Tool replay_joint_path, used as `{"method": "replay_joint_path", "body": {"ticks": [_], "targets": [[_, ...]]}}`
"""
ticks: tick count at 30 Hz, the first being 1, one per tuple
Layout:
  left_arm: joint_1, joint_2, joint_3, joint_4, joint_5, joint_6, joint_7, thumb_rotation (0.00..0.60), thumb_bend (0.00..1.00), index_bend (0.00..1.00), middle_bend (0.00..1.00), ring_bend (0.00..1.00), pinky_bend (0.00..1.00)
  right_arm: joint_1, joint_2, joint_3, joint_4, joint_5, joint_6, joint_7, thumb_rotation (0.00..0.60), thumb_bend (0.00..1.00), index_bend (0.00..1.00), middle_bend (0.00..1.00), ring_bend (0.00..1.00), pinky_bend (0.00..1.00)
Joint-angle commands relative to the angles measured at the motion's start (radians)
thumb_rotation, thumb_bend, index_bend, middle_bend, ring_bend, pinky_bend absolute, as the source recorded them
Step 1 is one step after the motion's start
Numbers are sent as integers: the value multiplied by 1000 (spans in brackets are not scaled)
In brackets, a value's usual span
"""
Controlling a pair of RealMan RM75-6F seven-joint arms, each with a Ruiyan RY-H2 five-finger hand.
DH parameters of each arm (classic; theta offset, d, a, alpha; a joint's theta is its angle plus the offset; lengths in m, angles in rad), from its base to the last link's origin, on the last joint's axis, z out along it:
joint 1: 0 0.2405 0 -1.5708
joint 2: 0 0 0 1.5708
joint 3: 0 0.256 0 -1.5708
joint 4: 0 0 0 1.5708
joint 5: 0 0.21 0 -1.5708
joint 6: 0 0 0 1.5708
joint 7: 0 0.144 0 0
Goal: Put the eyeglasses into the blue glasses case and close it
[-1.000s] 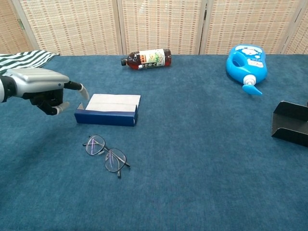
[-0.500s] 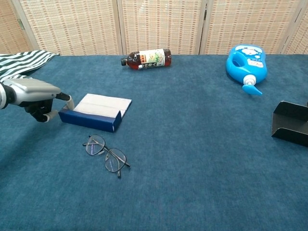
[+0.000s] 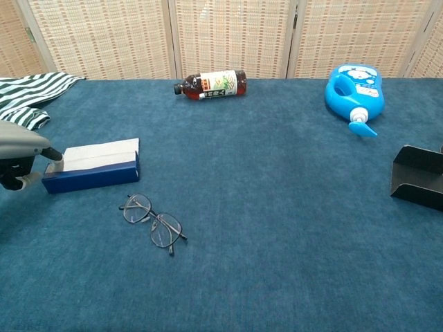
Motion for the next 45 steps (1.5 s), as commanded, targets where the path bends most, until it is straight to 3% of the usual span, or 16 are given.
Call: {"method": "replay_joint_path", "body": {"ticks": [1, 5, 8, 17, 25, 35, 41, 45], "targets": [[6, 37, -7, -109, 36, 111, 0, 600, 674, 280, 999, 960, 1000, -1, 0, -1, 0, 0, 1, 1, 600, 265, 171, 315, 243, 243], [27, 31, -27, -150, 200, 183, -64, 600, 674, 251, 995, 953, 1000, -6, 2, -1, 1, 0, 10, 4, 600, 265, 171, 320, 243, 243], [23, 19, -21, -157, 292, 175, -96, 600, 675, 261, 991, 951, 1000, -10, 1, -2, 5, 3, 13, 8, 600, 265, 171, 320, 242, 243], [-31, -52, -14, -105, 337, 85, -66, 600, 674, 281, 991, 950, 1000, -17, 0, -2, 19, 10, 18, 24, 600, 265, 171, 320, 243, 243], [-79, -118, 2, -17, 234, 26, 52, 600, 674, 270, 989, 950, 1000, -22, -1, -2, 25, 13, 21, 30, 600, 265, 171, 321, 242, 243], [-111, -174, 17, 94, 43, 84, 229, 600, 674, 254, 989, 949, 1000, -25, -1, -1, 26, 12, 25, 34, 600, 265, 172, 334, 243, 243], [-114, -206, -4, 165, -61, 116, 249, 600, 675, 227, 989, 949, 1000, -26, -3, -1, 27, 10, 26, 35, 600, 265, 171, 336, 243, 243], [-93, -172, -23, 132, -77, 124, 182, 600, 674, 203, 988, 949, 1000, -25, -1, -1, 27, 10, 25, 36, 600, 264, 171, 338, 243, 243]]}}
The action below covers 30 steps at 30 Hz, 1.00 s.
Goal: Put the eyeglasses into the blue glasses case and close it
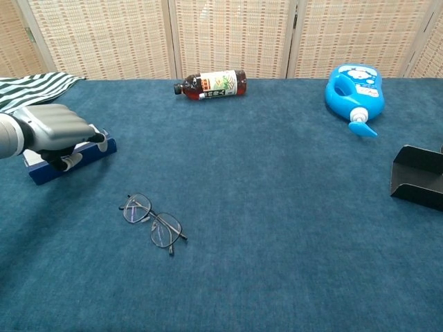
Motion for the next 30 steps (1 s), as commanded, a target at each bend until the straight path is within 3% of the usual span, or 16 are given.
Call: {"method": "replay_joint_path", "body": {"ticks": [1, 10, 21, 30], "targets": [[26, 48, -19, -55, -2, 16, -77, 600, 674, 198, 988, 949, 1000, 1, 0, 0, 0, -1, -1, 0, 600, 265, 171, 338, 243, 243], [97, 179, 17, -146, 53, 48, -175, 600, 674, 189, 987, 949, 1000, 6, -2, 0, -2, -8, -7, -2, 600, 264, 171, 343, 243, 243], [94, 163, 73, -102, -31, -14, -115, 600, 674, 223, 986, 949, 1000, 7, -3, -3, -6, -14, -6, -6, 600, 265, 171, 345, 243, 243], [57, 181, 61, -239, 24, -27, -121, 600, 674, 315, 986, 949, 1000, -2, -1, -4, 2, -9, 4, 5, 600, 265, 171, 345, 243, 243]]}}
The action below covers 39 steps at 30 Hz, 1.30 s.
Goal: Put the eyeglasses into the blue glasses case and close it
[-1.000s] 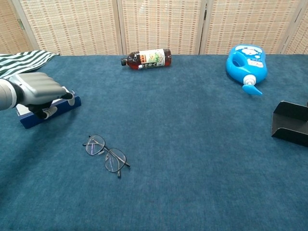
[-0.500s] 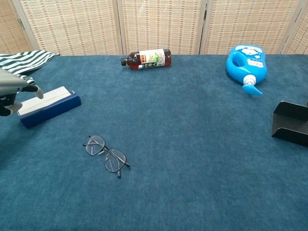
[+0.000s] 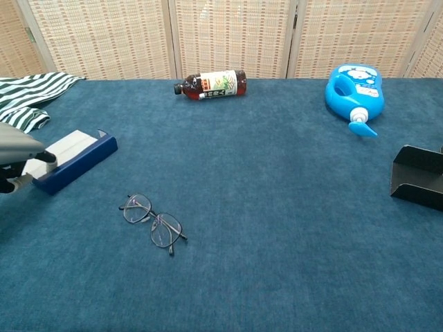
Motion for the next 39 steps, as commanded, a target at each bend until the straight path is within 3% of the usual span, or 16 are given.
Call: {"method": "replay_joint_path", "body": {"ticks": [1, 9, 21, 29, 39], "targets": [[-20, 8, -16, -56, 44, -8, -19, 600, 674, 316, 986, 949, 1000, -2, -1, -1, 4, 1, 1, 4, 600, 265, 171, 345, 243, 243], [-94, -47, -65, -67, 31, -43, -26, 600, 674, 305, 986, 949, 1000, -6, -5, -1, 18, 5, 3, 19, 600, 265, 172, 345, 243, 243], [-184, -141, -110, 75, -107, -21, -5, 600, 674, 258, 977, 949, 1000, -14, -5, 0, 25, 11, 11, 29, 600, 265, 171, 345, 243, 243], [-147, -99, -116, 74, -49, 11, -92, 600, 675, 248, 975, 943, 1000, -14, -9, -1, 29, 11, 6, 31, 600, 264, 171, 352, 244, 243], [-156, -194, -119, 218, -27, -43, -130, 600, 675, 196, 969, 941, 1000, -19, -6, -1, 22, 15, 10, 24, 600, 265, 171, 353, 244, 243]]}}
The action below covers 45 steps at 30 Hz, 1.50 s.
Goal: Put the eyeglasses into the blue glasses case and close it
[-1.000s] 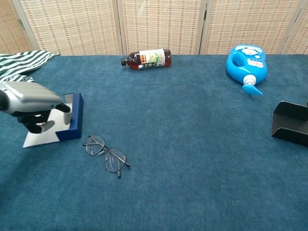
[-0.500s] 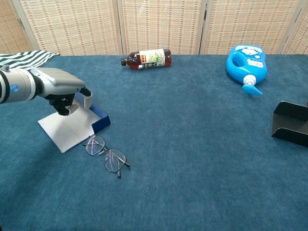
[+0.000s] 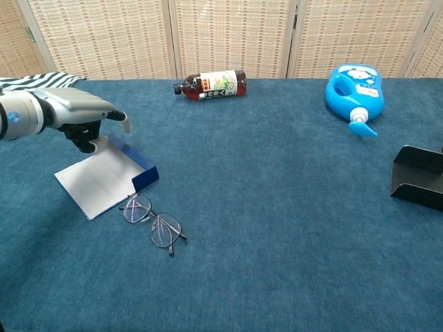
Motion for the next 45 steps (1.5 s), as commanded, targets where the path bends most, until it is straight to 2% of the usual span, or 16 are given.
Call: {"method": "replay_joint_path", "body": {"ticks": [1, 5, 10, 16, 19, 22, 27, 30, 38, 45], "targets": [[-16, -48, -1, 68, -27, -40, 4, 600, 674, 194, 969, 941, 1000, -2, 1, 0, -2, 1, 2, -2, 600, 265, 171, 353, 244, 243], [-31, -72, 10, 123, -84, -74, 30, 600, 675, 193, 969, 941, 1000, -3, 2, 1, -5, 2, 3, -4, 600, 265, 171, 353, 244, 243], [-33, -52, 37, 125, -145, -74, 65, 600, 674, 225, 969, 940, 1000, 0, 0, 2, -3, 2, -3, -3, 600, 264, 172, 353, 244, 243], [-5, 34, 81, 37, -180, -62, 67, 600, 674, 274, 968, 940, 1000, 10, -6, 4, 1, -5, -12, 1, 600, 264, 172, 353, 244, 243], [14, 70, 93, -16, -158, -42, 49, 600, 674, 276, 965, 937, 1000, 13, -7, 4, 2, -6, -16, 1, 600, 265, 172, 353, 244, 243], [53, 76, 85, -52, -69, 24, -1, 600, 648, 263, 962, 934, 1000, 15, -7, 3, 0, -9, -18, 1, 600, 265, 171, 353, 244, 243], [100, 31, 72, -25, 93, 111, -67, 600, 396, 263, 961, 934, 1000, 14, -3, 3, -5, -14, -10, -1, 600, 265, 172, 353, 244, 243], [109, -6, 57, 17, 140, 118, -93, 600, 340, 292, 961, 934, 1000, 10, -2, 2, -6, -12, -7, 0, 600, 264, 171, 353, 244, 243], [105, -104, 17, 148, 194, 110, -99, 600, 300, 349, 961, 935, 1000, 7, -3, 2, 0, -6, -7, 6, 600, 264, 172, 353, 244, 243], [94, -162, -37, 238, 170, 73, -106, 600, 300, 385, 962, 937, 1000, 4, -4, 3, 5, 1, -7, 10, 600, 264, 172, 353, 244, 243]]}}
